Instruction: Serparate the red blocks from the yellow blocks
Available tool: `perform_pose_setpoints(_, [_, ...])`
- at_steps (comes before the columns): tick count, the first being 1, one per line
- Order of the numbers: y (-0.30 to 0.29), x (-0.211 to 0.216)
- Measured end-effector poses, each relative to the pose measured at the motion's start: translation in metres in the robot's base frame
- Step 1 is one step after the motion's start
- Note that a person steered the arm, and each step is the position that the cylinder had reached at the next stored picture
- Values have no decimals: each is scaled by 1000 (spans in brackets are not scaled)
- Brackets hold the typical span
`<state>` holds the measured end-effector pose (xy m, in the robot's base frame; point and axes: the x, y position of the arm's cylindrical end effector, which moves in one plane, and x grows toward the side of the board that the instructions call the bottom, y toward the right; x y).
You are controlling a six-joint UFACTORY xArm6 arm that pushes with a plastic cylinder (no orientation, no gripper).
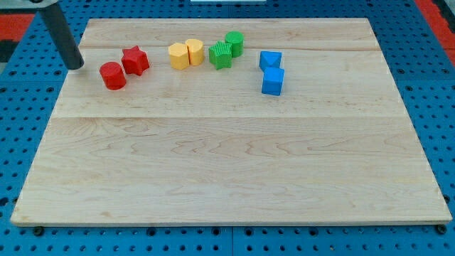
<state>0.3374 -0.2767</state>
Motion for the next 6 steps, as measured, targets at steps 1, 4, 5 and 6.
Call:
perform_pose_setpoints(1, [31,35])
perform_pose_setpoints(4, [-1,30])
perform_pose_setpoints(5, [-8,0])
perform_pose_setpoints(6, [19,9])
